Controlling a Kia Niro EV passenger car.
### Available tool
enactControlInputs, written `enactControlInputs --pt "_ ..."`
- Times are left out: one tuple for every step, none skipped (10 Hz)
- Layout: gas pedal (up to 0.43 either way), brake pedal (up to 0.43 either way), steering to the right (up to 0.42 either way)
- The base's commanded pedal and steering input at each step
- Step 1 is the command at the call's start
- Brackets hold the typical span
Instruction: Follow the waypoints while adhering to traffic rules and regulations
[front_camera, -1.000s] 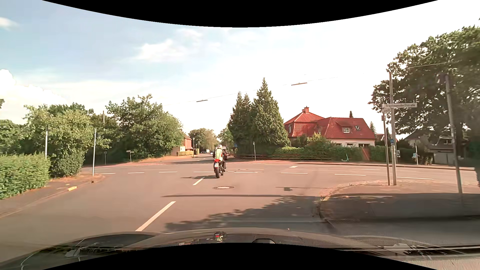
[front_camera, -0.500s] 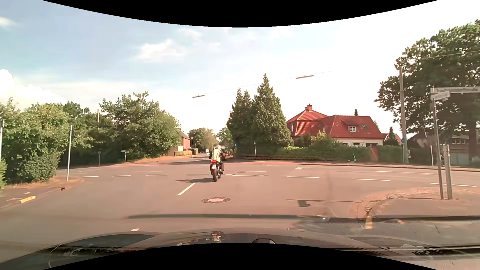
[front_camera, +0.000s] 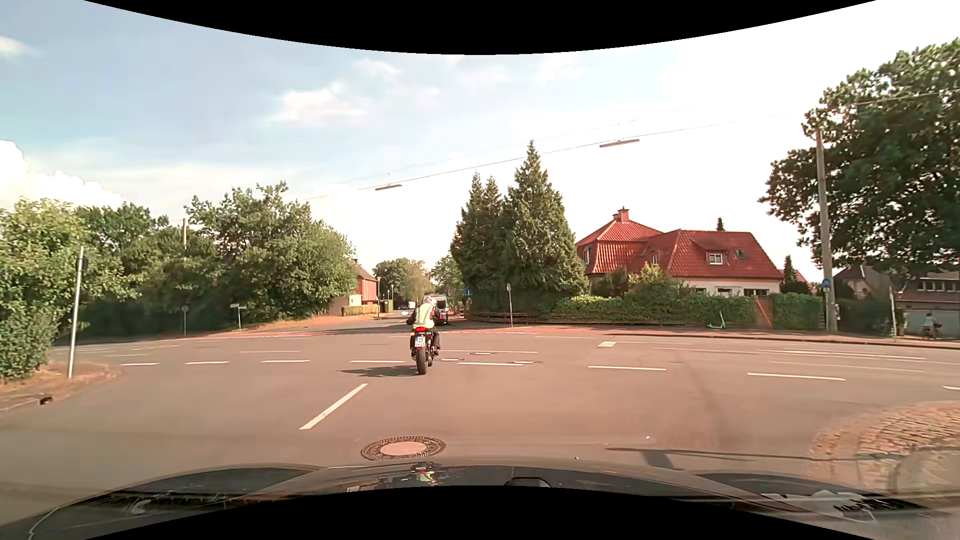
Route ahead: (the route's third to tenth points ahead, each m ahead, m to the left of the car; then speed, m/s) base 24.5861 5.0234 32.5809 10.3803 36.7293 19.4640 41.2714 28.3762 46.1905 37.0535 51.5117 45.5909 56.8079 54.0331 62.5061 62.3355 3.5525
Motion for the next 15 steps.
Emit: enactControlInputs --pt "0.000 0.037 0.011" --pt "0.000 0.024 0.012" --pt "0.000 0.024 0.011" --pt "0.000 0.024 0.012" --pt "0.000 0.018 0.012" --pt "0.000 0.006 0.012" --pt "0.000 0.000 0.012" --pt "0.000 0.000 0.012" --pt "0.000 0.000 0.012" --pt "0.000 0.000 0.012" --pt "0.000 0.000 0.011" --pt "0.000 0.000 0.005" --pt "0.000 0.000 0.002" --pt "0.000 0.000 0.002" --pt "0.000 0.000 0.000"
